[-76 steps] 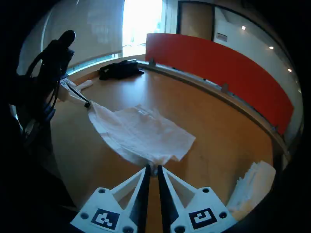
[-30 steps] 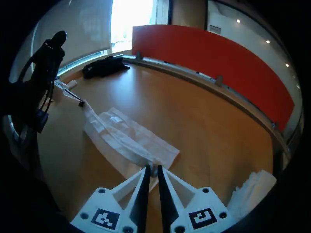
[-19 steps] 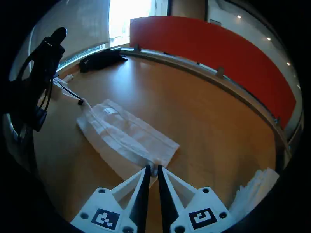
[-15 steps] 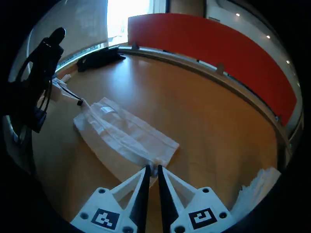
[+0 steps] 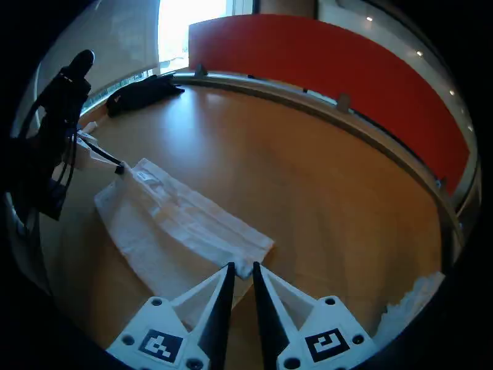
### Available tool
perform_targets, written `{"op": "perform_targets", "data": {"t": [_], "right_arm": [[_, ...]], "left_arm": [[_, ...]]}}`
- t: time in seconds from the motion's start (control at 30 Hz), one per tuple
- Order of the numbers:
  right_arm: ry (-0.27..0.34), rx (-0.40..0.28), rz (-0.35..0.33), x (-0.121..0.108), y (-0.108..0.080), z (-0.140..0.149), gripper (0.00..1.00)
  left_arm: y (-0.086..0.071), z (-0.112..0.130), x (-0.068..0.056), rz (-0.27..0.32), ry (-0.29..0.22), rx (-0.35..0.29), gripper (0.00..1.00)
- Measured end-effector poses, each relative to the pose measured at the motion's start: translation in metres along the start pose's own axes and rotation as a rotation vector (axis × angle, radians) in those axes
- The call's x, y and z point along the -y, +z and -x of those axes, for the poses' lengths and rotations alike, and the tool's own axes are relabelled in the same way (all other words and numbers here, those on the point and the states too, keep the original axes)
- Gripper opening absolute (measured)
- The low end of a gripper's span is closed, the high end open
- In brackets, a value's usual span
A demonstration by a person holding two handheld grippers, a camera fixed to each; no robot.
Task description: Fold towel
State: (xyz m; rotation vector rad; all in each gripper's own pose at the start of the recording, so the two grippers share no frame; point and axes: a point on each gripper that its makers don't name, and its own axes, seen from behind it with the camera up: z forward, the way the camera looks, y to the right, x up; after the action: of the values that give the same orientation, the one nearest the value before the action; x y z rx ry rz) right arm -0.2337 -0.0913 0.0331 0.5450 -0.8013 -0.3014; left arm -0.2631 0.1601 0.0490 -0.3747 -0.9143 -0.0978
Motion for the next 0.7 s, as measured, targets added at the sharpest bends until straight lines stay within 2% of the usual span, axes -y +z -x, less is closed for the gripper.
{"op": "perform_targets", "data": {"t": [0.13, 0.33, 0.37, 0.47, 0.5, 0.7], "right_arm": [[0.001, -0.007, 0.015, -0.005, 0.004, -0.004, 0.24], [0.007, -0.018, 0.041, -0.012, 0.005, -0.011, 0.38], [0.009, -0.020, 0.044, -0.013, 0.005, -0.012, 0.45], [0.015, -0.028, 0.061, -0.017, 0.004, -0.014, 0.73], [0.017, -0.031, 0.066, -0.019, 0.003, -0.015, 0.77], [0.028, -0.039, 0.086, -0.025, 0.002, -0.014, 0.79]], "left_arm": [[-0.001, -0.006, 0.005, -0.012, -0.004, -0.015, 0.46], [-0.008, -0.013, 0.015, -0.040, -0.003, -0.041, 0.68], [-0.010, -0.014, 0.017, -0.044, -0.003, -0.046, 0.73], [-0.015, -0.015, 0.021, -0.055, -0.007, -0.058, 0.86], [-0.017, -0.015, 0.022, -0.059, -0.009, -0.062, 0.91], [-0.026, -0.014, 0.031, -0.085, -0.023, -0.078, 0.91]]}}
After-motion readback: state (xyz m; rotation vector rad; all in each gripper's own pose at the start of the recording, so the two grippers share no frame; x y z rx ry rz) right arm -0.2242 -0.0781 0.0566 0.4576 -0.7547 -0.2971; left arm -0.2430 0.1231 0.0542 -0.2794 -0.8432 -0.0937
